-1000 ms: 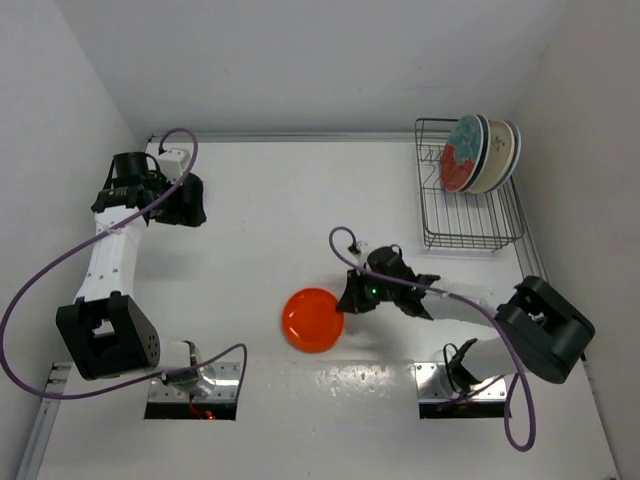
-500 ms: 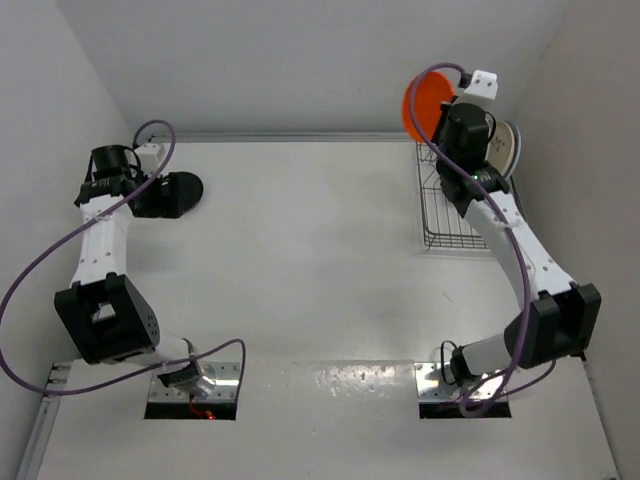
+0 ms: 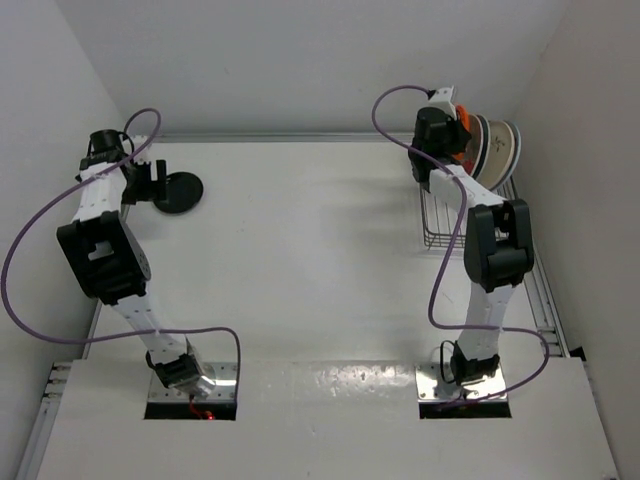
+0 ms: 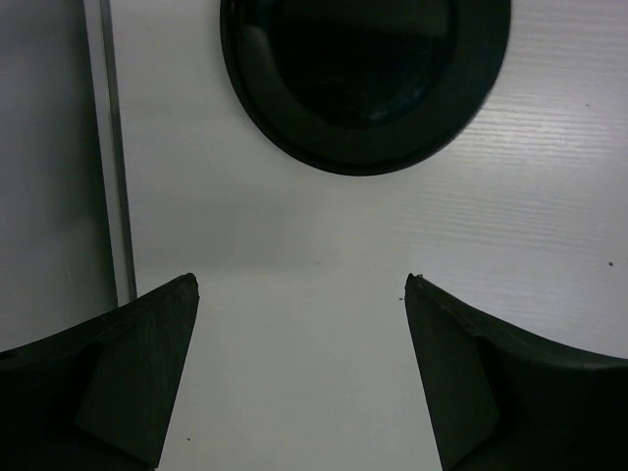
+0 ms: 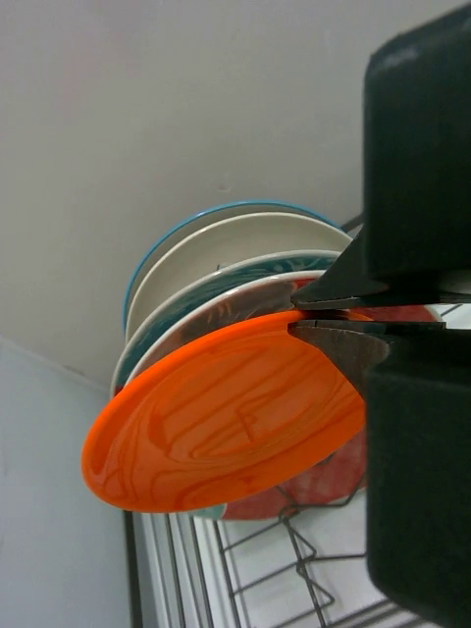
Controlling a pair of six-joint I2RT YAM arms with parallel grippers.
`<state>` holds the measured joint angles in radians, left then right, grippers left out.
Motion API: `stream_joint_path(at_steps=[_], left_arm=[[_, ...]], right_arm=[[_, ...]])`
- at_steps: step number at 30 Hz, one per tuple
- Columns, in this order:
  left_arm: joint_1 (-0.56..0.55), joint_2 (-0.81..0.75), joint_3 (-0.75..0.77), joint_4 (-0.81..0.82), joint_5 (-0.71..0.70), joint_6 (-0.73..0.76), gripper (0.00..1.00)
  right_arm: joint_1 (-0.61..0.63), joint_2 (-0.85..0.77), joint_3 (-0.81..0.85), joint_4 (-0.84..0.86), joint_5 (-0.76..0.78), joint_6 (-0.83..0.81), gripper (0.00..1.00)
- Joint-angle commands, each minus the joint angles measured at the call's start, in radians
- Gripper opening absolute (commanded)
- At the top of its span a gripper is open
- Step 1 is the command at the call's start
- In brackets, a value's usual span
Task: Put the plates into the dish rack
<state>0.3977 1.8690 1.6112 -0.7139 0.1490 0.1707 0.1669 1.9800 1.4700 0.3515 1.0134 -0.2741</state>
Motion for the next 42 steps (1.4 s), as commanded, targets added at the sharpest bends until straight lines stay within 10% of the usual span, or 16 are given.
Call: stream_joint_path(at_steps=[1, 20, 26, 42], left_arm=[[0.029, 0.047, 0.055, 0.016, -0.035, -0.023, 0.90], [0.058, 0.194, 0.095, 0.063, -0.026, -0.051, 0.89], [0.058, 0.235, 0.104, 0.094, 0.075, -0.031, 0.88], [0.058, 0.482, 0.204, 0.146, 0.181, -0.102, 0.74]], right_arm=[[-0.014, -0.015, 0.069, 0.063, 0.063, 0.010, 0.00], [-0.007, 0.077, -0.036, -0.152, -0.090, 0.403, 0.00], [-0.012, 0.025, -0.028, -0.223, -0.159, 0.431, 0.42], [0.105, -0.283, -0.172, -0.172, -0.266, 0.320, 0.55]])
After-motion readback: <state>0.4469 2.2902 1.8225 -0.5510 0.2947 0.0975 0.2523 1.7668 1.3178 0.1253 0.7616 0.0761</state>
